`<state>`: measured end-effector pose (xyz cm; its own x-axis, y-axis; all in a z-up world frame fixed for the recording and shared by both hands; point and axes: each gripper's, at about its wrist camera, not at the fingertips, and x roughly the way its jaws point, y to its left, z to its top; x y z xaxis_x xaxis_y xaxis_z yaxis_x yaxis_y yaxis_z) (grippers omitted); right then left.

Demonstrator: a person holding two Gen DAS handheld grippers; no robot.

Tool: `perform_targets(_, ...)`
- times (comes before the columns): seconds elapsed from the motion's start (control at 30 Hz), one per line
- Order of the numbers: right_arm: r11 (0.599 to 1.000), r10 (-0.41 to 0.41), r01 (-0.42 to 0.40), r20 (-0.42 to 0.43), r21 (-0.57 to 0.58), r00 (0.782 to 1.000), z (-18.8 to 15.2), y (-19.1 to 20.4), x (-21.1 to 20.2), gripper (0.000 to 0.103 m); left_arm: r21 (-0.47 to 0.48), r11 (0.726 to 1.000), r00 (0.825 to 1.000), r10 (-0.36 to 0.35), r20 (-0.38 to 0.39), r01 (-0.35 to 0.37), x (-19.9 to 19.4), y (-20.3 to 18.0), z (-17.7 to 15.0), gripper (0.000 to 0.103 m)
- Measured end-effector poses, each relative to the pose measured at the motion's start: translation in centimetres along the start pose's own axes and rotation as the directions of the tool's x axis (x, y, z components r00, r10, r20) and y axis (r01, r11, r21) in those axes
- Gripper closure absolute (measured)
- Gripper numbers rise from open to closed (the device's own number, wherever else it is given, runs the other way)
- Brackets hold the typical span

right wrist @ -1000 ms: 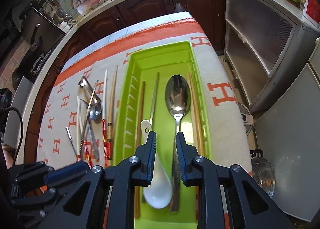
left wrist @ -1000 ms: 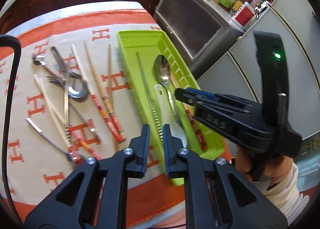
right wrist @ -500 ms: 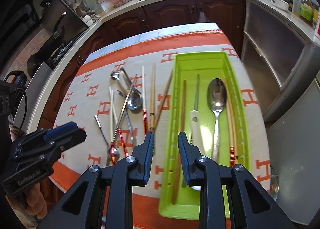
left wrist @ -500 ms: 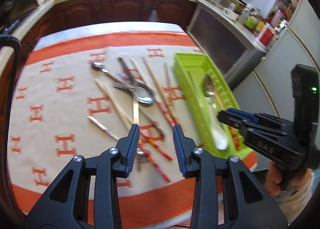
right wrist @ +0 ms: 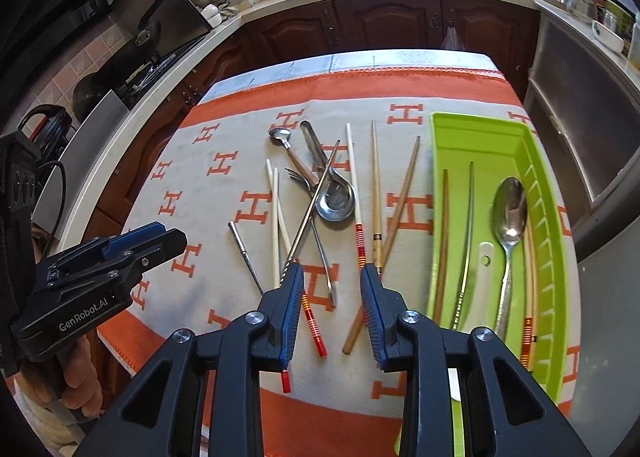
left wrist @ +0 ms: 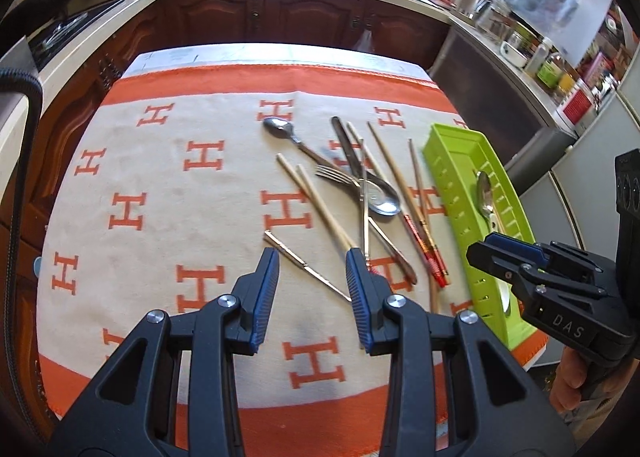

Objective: Organize utensils
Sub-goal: 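Withdraw both open tools from the tray back to the pile, then grasp a steel chopstick with the right tool while the left tool grasps a red-banded wooden chopstick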

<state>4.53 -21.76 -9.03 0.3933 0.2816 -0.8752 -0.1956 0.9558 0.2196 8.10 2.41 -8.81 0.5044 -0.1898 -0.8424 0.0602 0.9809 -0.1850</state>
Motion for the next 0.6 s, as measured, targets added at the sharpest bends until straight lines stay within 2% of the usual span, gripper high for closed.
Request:
perform_targets(0.3, 0.999, 0.038, -0.037, -0.032, 0.022, 0.999, 1.4, 0.5, 3.2, 0.073, -0.079, 0.997, 0.999, -0.021, -0.048, 0.017, 2.5, 3.5, -0.2, 0.072)
perform_targets(0.6, 0.993, 0.113, -0.108, -0.098, 0.052, 0.989, 2.3, 1.1, 8.4, 0.075, -0.116, 0.991, 0.994, -0.072, -0.083, 0.062, 4.6, 4.2, -0.5, 0.072)
